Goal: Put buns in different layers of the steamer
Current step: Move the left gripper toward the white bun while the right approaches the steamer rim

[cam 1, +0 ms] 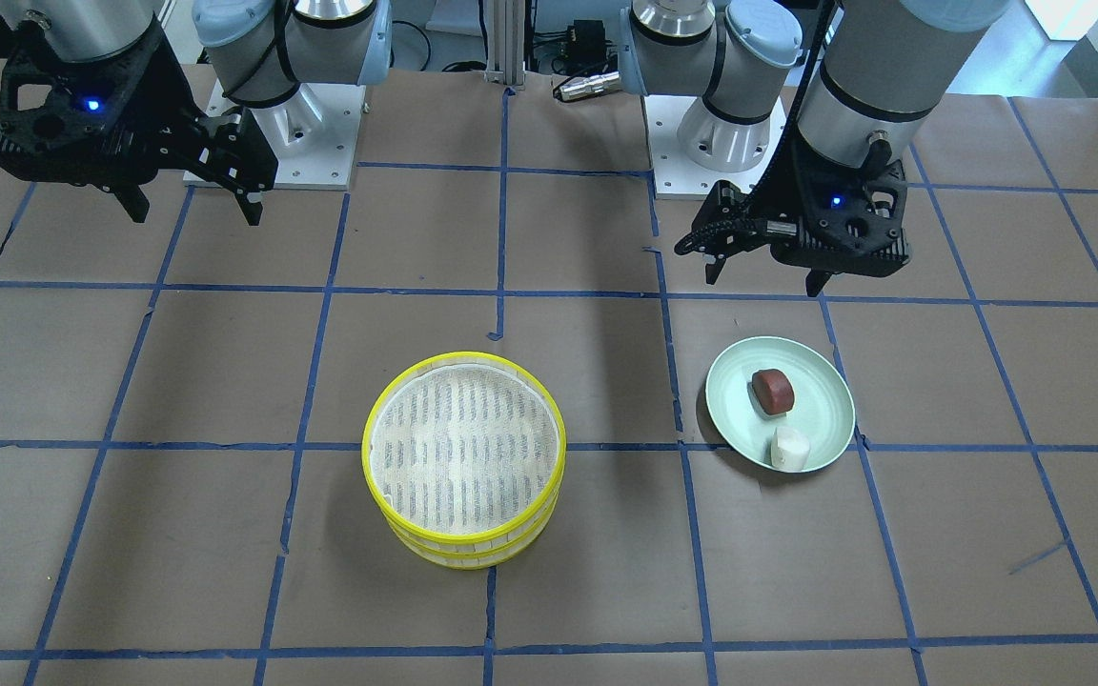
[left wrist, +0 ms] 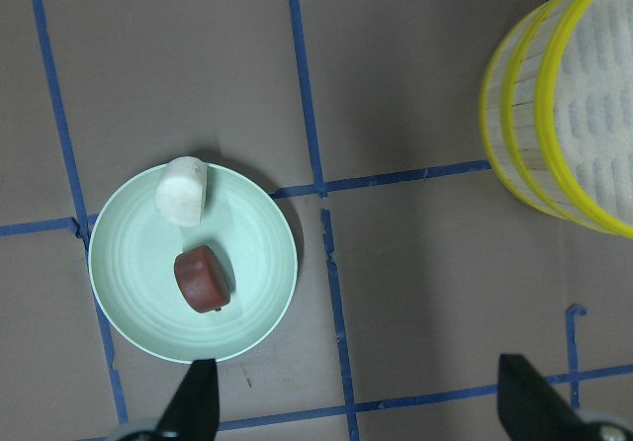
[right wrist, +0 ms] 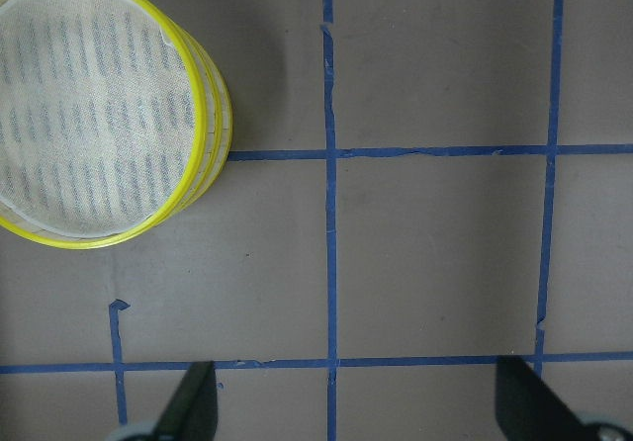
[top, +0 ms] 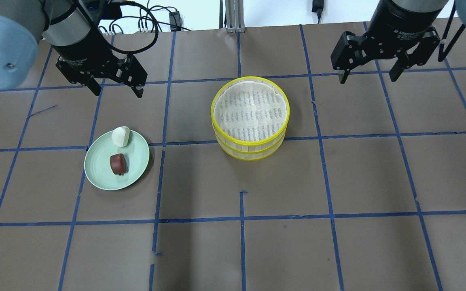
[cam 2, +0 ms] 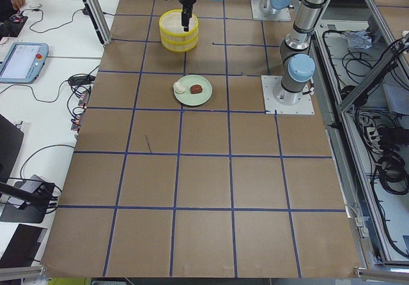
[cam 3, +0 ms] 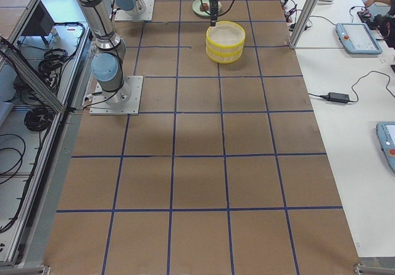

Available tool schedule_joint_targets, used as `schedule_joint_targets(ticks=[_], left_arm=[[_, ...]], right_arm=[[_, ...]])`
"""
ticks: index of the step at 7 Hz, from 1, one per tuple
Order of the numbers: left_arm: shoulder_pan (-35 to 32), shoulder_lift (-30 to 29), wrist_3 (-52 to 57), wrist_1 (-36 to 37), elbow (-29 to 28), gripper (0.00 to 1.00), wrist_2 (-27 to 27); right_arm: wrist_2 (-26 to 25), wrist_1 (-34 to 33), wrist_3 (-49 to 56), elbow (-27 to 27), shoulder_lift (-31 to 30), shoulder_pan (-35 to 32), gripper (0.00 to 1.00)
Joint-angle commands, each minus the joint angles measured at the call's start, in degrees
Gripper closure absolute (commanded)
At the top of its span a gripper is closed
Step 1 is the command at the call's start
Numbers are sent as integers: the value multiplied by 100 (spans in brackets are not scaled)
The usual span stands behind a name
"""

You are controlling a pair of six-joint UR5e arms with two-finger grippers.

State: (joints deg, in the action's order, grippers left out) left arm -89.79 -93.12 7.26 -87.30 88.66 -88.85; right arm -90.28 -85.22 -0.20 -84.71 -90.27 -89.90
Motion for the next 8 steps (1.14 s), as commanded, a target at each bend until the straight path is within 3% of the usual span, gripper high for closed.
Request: schedule_joint_targets(ticks=[1, 3, 6, 7, 8], left_arm=[[249, -14, 21, -15, 72, 0, -62], [944, -145, 965, 202, 422, 0, -150], [937, -1144, 970, 1789, 1187, 0, -185], [946, -1365, 953, 2073, 1233, 0, -177], [946, -1724, 953, 2337, 1172, 0, -194]], right_arm=[[10, 40, -15, -28, -70, -19, 0], [63, -211, -541, -186, 192, -159, 0], [10, -2063, -1403, -212, 1675, -940, 0], [-24, -2199, -1543, -439, 1888, -950, 8], [-25, -2810, -1545, -772, 2012, -950, 8]])
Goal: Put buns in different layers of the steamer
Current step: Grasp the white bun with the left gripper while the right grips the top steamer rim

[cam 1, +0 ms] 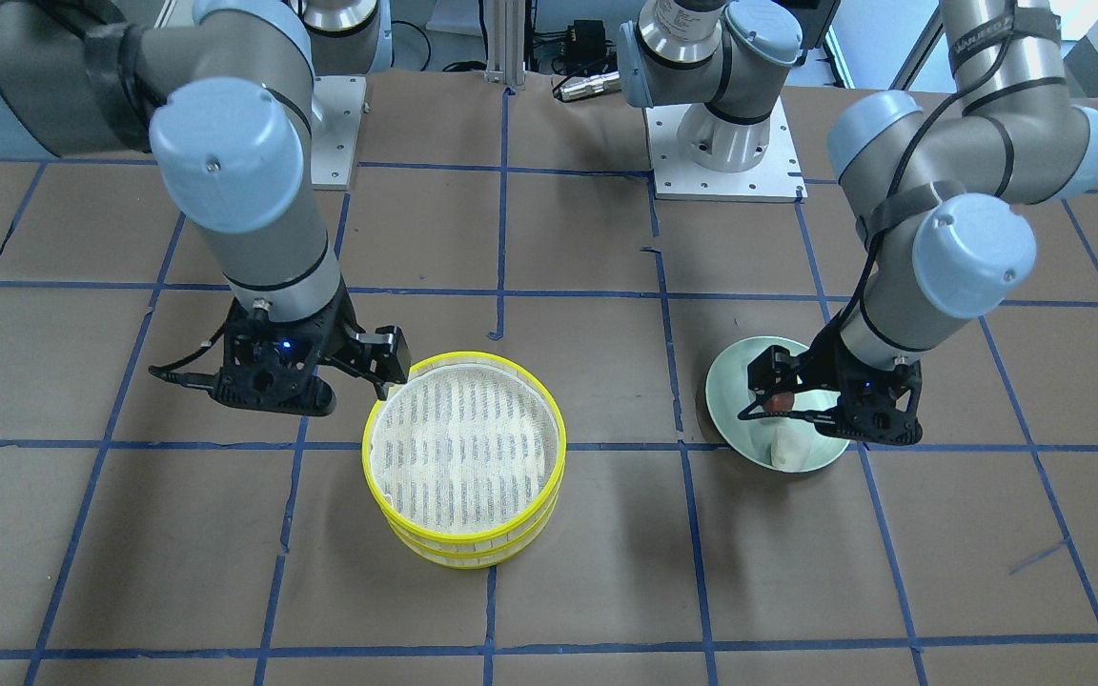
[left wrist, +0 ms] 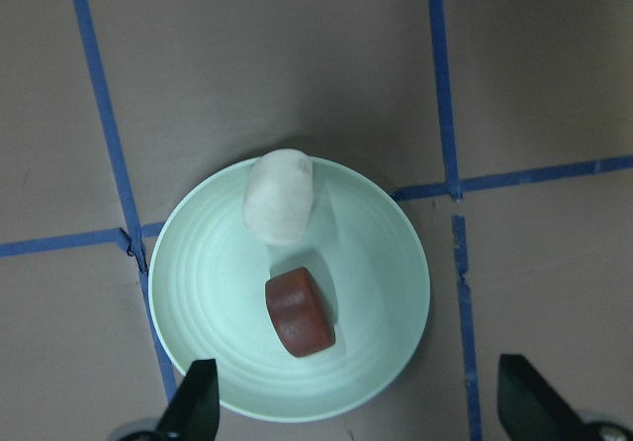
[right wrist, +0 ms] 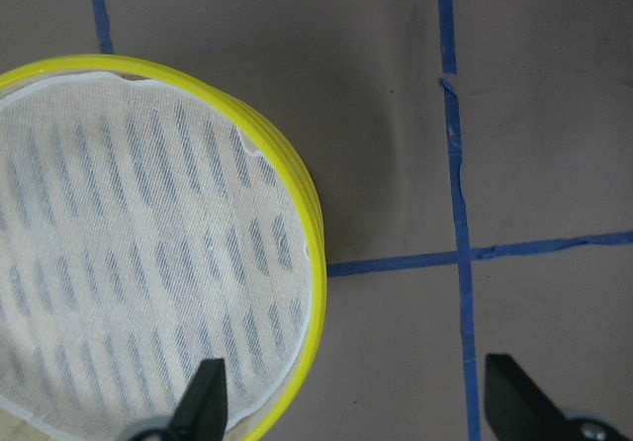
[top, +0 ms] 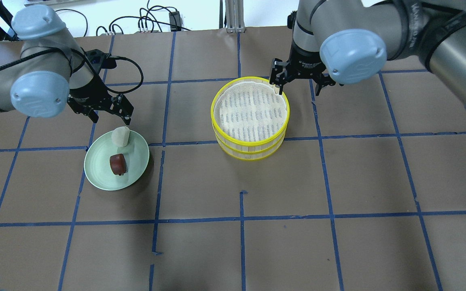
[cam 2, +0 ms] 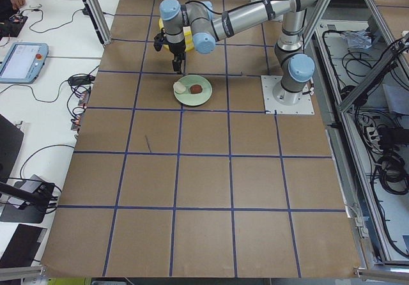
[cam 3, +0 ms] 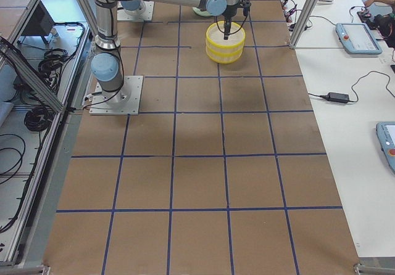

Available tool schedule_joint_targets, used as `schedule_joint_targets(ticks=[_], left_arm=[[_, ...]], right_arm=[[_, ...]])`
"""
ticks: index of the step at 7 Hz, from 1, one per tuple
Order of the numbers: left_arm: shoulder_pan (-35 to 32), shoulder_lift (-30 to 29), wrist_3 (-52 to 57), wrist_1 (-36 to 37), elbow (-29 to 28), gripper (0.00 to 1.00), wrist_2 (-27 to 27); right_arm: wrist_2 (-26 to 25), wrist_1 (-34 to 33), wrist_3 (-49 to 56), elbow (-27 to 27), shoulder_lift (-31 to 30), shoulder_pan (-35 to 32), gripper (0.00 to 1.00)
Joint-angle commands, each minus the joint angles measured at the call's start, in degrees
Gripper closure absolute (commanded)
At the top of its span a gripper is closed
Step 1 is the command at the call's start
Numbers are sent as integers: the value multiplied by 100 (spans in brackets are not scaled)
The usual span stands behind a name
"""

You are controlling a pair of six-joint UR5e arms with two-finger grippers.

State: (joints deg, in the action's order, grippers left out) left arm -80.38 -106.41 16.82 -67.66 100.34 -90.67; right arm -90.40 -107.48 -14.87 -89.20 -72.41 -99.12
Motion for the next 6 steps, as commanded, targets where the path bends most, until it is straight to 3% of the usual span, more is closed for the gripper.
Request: schedule_joint_targets(ticks=[1, 2, 3, 4, 5, 6], left_arm=[[31, -746, 6, 776, -5, 0, -169], [31, -837, -12, 841, 3, 0, -284], [31, -933, -3, 1033, 47, 0, -276], [31, -943, 14, 1166, 74, 12, -293], [22, -934, 41, 1158, 74, 60, -311], [22, -934, -3, 1150, 83, 81, -302]], right_arm=[[-12, -1016, -60, -509, 375, -20, 8], [-12, -1125, -68, -537, 559, -20, 8], [14, -1248, -77, -546, 605, -28, 18], [5, -1240, -8, -546, 605, -28, 57], [40, -1188, -68, -581, 588, -28, 83], [14, -1196, -51, -590, 553, -20, 85]])
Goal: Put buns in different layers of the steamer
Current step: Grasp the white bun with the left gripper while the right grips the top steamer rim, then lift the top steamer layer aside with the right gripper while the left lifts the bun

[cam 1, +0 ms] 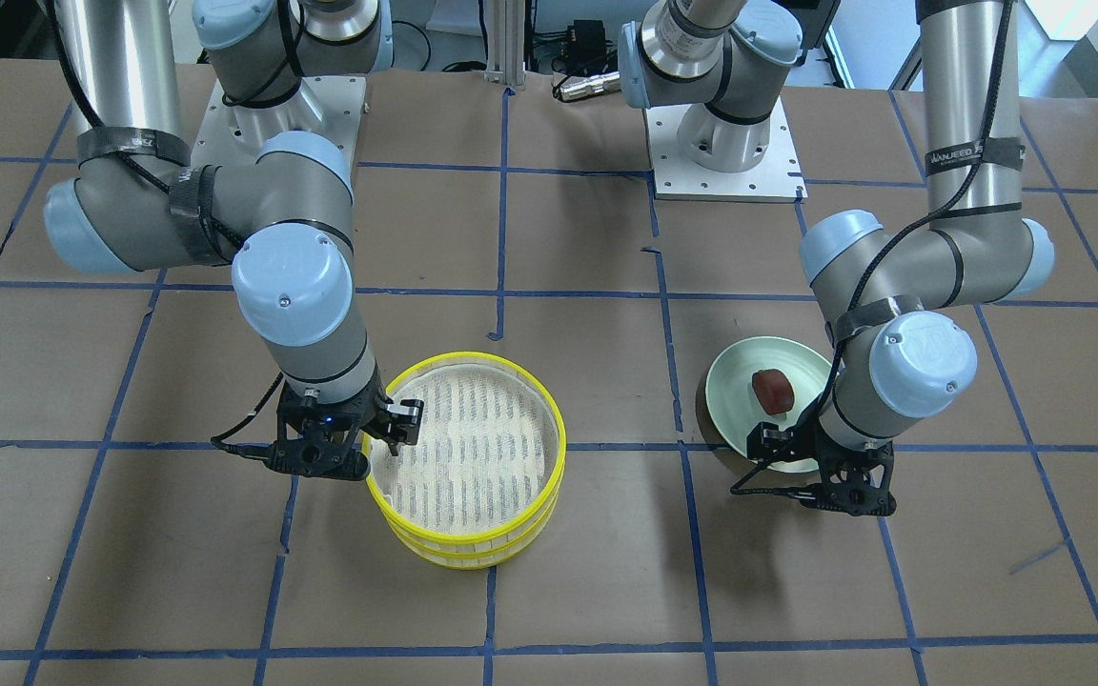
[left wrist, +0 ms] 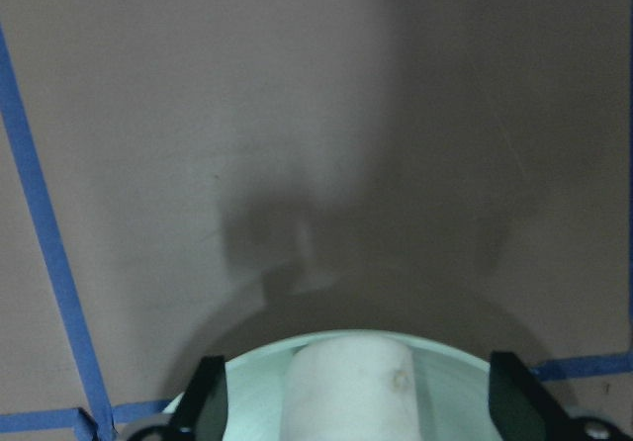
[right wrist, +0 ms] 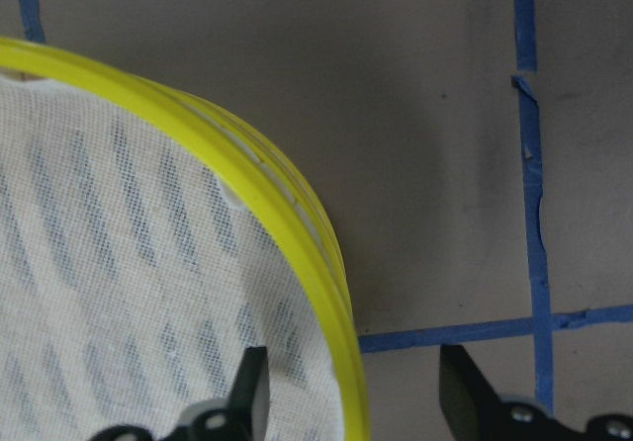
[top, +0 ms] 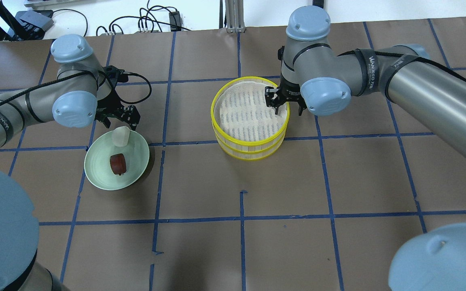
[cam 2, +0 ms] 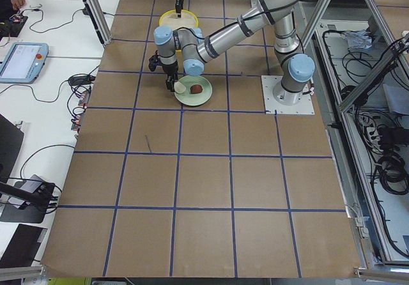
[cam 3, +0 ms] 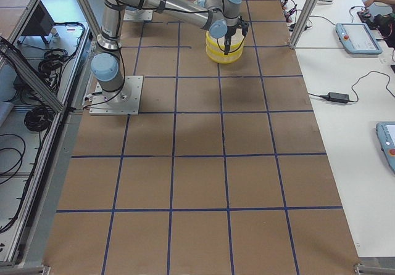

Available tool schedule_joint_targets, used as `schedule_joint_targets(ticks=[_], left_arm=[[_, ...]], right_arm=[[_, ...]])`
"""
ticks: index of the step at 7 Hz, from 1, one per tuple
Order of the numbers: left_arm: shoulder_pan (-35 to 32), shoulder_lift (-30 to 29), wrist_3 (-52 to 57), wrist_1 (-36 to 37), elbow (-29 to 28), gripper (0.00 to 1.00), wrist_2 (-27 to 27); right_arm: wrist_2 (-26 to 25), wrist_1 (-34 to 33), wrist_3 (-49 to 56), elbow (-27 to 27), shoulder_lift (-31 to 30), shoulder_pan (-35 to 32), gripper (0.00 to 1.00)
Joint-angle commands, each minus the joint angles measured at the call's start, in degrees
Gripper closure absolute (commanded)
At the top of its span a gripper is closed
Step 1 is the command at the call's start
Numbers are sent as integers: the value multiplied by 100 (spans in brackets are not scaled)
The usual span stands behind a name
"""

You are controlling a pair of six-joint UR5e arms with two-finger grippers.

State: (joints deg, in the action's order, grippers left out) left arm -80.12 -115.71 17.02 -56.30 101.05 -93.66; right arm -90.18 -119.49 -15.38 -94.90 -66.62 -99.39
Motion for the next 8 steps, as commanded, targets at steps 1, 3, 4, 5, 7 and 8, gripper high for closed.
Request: schedule_joint_targets(ticks=[1, 3, 4, 5, 7, 8], left_arm=[[-4, 13, -23, -3, 3, 89, -3], [-30, 136, -110, -47, -120, 92, 15], [-39, 241, -119, -65, -138, 92, 15], [-74, 338, -198, -82, -147, 92, 32], [-363, 593, -505, -231, -400, 92, 59], [-460, 655, -654, -389, -611, 92, 93]], right_arm=[[-17, 22, -44, -28, -44, 7, 86], [-34, 49, -176, -38, -105, 7, 89], [-26, 197, -141, -90, -506, 7, 89], [-26, 746, -167, -38, -788, 16, 89], [-25, 936, 417, -64, -1055, 688, 88], [-34, 1110, 1065, -64, -1081, 1284, 88]])
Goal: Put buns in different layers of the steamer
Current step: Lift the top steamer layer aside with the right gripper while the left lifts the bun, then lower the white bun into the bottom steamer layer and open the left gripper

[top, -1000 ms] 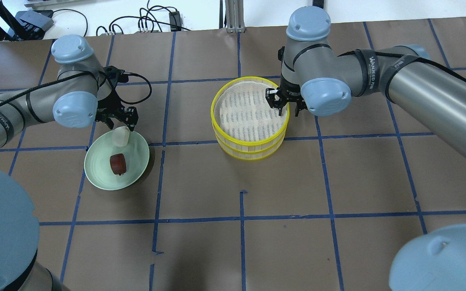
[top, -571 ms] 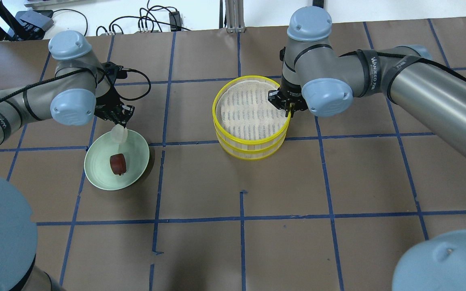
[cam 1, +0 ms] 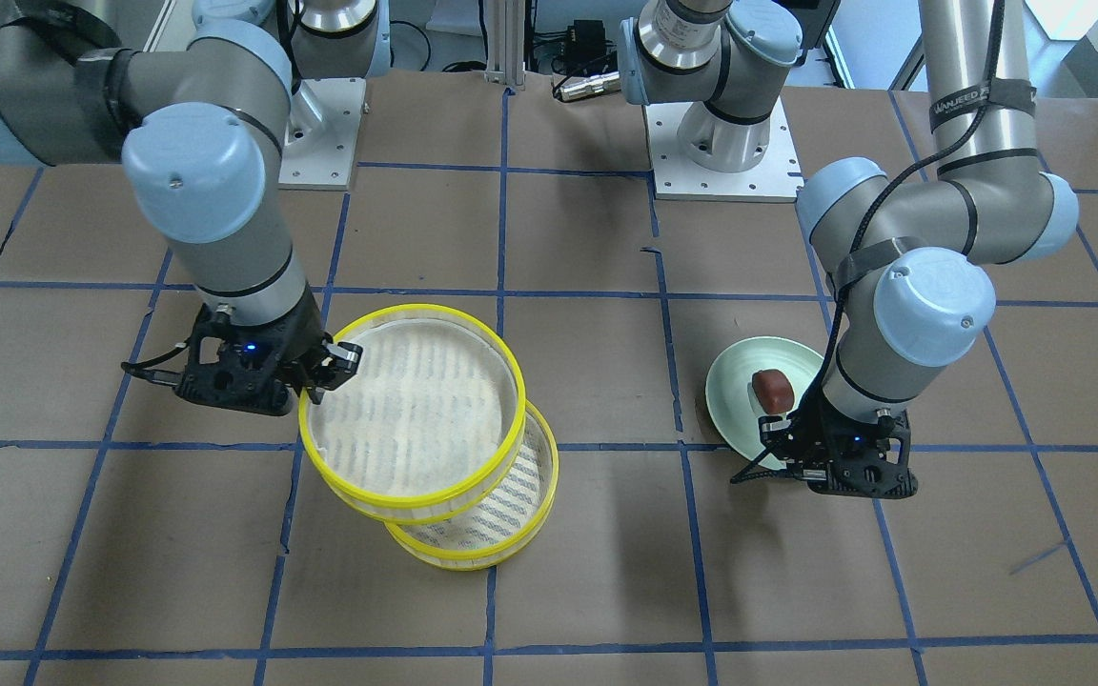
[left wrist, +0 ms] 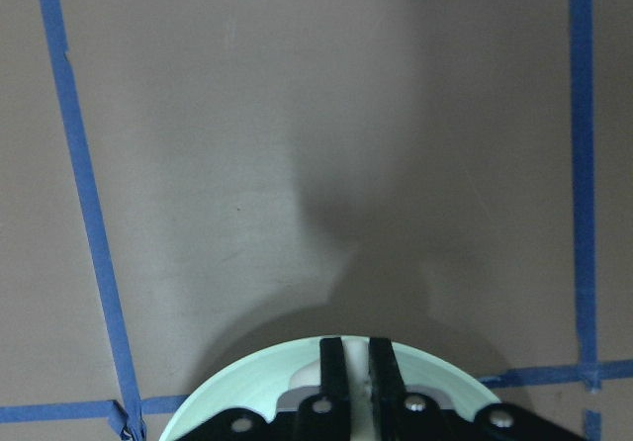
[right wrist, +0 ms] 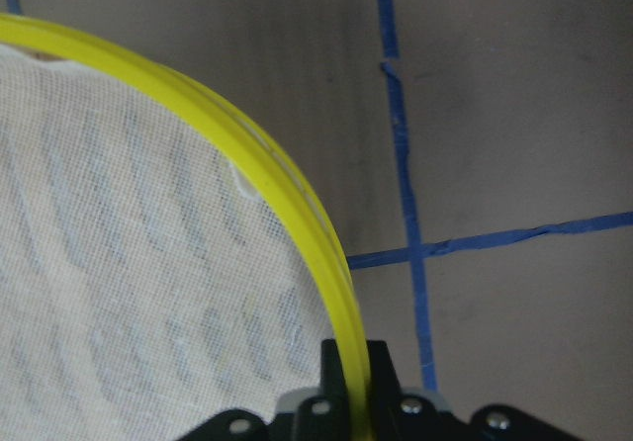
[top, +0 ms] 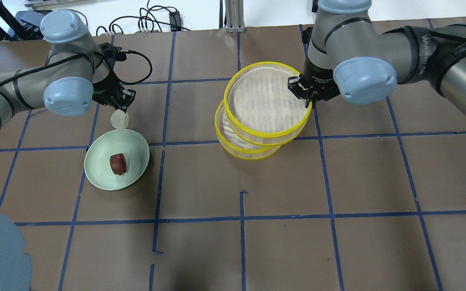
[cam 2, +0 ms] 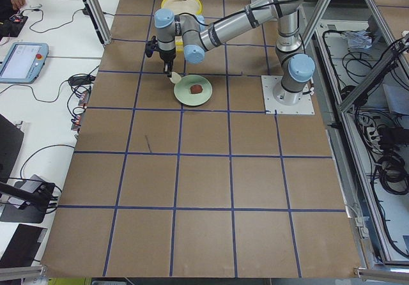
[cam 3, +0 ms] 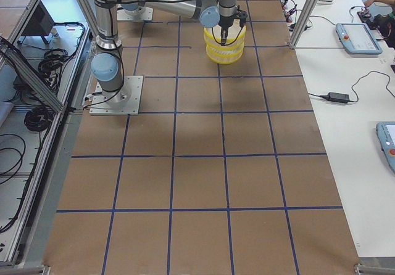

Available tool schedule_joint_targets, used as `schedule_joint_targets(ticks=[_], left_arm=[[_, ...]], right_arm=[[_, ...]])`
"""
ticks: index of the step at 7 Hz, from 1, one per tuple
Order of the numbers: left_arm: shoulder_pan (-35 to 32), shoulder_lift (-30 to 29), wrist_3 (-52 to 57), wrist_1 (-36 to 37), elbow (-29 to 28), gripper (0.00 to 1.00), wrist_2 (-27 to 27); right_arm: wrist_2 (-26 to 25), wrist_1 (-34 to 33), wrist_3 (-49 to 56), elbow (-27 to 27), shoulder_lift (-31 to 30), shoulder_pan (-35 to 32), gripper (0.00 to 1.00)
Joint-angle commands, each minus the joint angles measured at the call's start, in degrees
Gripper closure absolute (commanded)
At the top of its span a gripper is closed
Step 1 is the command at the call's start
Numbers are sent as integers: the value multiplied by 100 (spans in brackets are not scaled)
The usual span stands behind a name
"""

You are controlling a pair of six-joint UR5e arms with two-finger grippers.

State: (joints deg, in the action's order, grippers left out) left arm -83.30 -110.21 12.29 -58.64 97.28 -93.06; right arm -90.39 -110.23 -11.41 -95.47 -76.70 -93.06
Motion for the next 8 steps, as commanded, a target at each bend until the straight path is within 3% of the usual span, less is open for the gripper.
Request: schedule_joint_targets(ticks=[1, 3, 5, 6, 7, 8], left_arm=[[-282, 131, -583, -174, -314, 92, 407], [-1026, 27, -2266, -78, -315, 92, 815], [-1756, -384, -4337, 1093, -324, 91, 2102], [-2012, -631, -4740, 1492, -333, 91, 2107], [-2093, -764, -4744, 1505, -324, 54, 2107], [-2102, -791, -4840, 1505, -324, 1, 2099]], right_arm=[[-40, 369, 1398, 2, -177, 1144, 88], [-31, 537, 2053, -15, -266, 1701, 88], [-31, 555, 2064, -41, -284, 1703, 88], [-22, 555, 2064, -41, -284, 1703, 88], [-22, 546, 2064, -41, -284, 1712, 88], [-22, 546, 2073, -41, -275, 1712, 88]])
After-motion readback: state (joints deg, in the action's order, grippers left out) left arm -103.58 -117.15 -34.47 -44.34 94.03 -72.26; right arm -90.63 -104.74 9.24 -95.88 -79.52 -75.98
